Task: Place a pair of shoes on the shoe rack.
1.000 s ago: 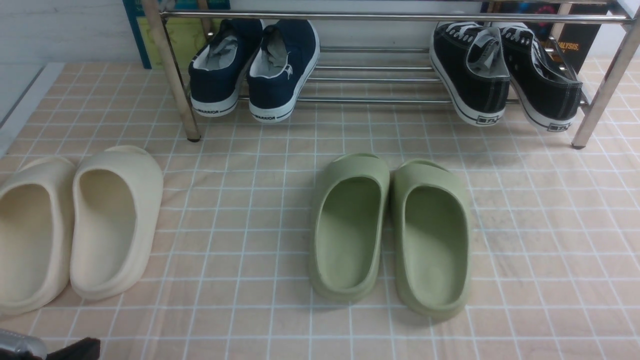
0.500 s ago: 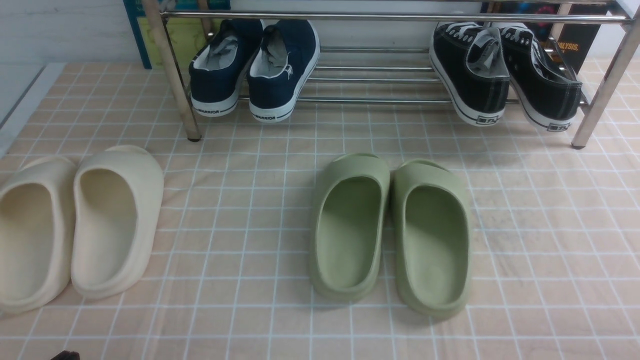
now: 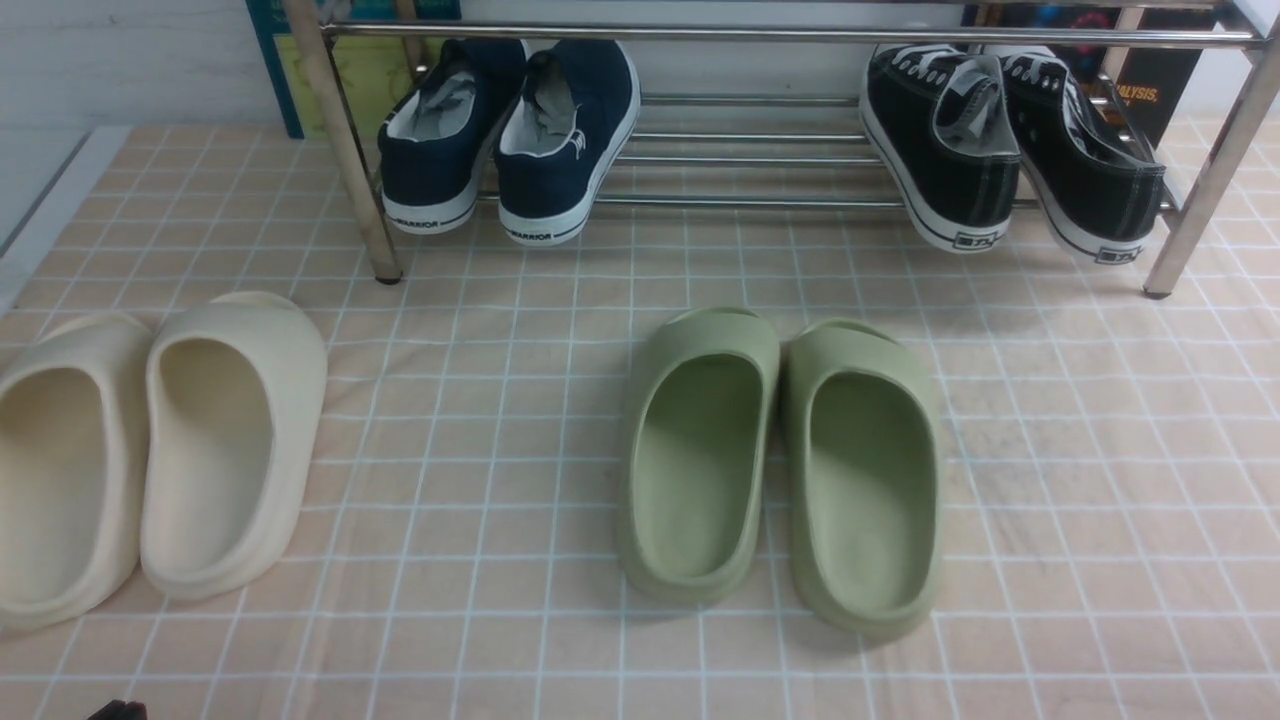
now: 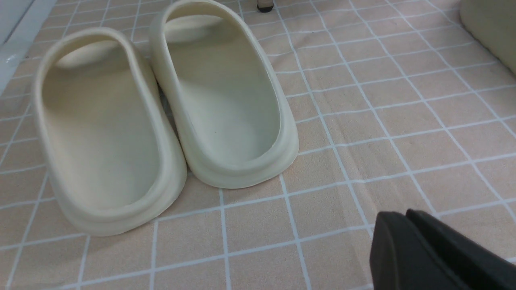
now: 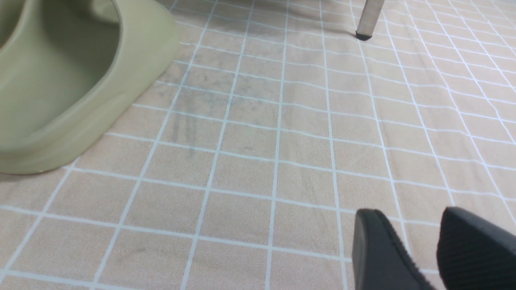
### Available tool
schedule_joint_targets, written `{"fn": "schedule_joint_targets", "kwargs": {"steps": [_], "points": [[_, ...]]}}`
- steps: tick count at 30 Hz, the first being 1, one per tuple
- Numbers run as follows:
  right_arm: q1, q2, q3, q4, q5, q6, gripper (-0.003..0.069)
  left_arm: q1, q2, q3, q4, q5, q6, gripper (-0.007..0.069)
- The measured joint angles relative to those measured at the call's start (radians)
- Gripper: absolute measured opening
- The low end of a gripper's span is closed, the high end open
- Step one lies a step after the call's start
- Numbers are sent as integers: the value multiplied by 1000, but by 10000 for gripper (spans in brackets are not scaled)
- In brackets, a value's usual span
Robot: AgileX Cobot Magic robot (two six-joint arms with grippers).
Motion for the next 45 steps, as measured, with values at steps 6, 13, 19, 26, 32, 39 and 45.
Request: {"fn": "schedule_joint_targets", "kwargs": {"steps": [6,13,19,26,32,39,45], "points": [[0,0,0,0,0,0,239,0,0,-1,-2,4,12,44],[0,0,0,0,0,0,239,0,0,-1,-3,4,-82,52],[0,0,0,0,1,0,239,0,0,-1,-3,4,-107,55],[0,0,0,0,1,0,239,0,0,-1,-3,4,-109,58],[0,0,0,0,1,0,239,0,0,-1,-3,4,-112,59],[0,0,0,0,1,0,239,0,0,-1,-3,4,-112,69],[0,0,0,0,1,0,239,0,0,-1,-3,4,-112,69]]}}
